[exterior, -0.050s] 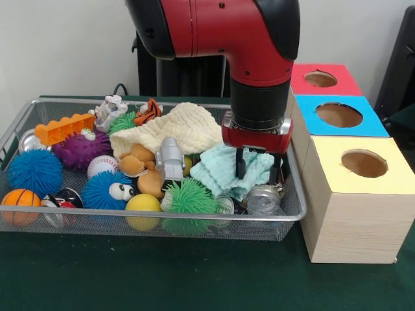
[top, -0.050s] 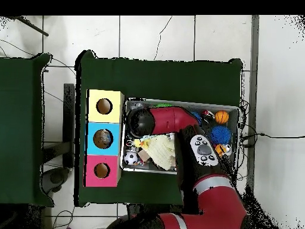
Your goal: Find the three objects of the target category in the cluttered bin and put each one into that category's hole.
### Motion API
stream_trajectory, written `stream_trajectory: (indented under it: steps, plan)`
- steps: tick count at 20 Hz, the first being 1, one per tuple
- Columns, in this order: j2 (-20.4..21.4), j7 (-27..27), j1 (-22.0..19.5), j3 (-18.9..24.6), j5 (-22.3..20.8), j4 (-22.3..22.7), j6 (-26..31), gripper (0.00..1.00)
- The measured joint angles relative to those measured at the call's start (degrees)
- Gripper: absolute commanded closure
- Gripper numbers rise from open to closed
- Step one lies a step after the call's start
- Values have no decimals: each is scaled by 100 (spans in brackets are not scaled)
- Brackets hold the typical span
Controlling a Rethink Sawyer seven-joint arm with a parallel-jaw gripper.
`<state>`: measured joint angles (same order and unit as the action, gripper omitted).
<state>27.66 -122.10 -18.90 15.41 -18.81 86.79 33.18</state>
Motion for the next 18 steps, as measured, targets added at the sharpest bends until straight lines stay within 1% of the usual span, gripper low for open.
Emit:
stream_trajectory:
  steps: [9,13,18]
  plan:
    - [-29,0,0,2,67,13,-85,0]
    - [-39,0,2,4,143,-65,-85,0]
    - [-80,0,12,5,267,-270,-84,0]
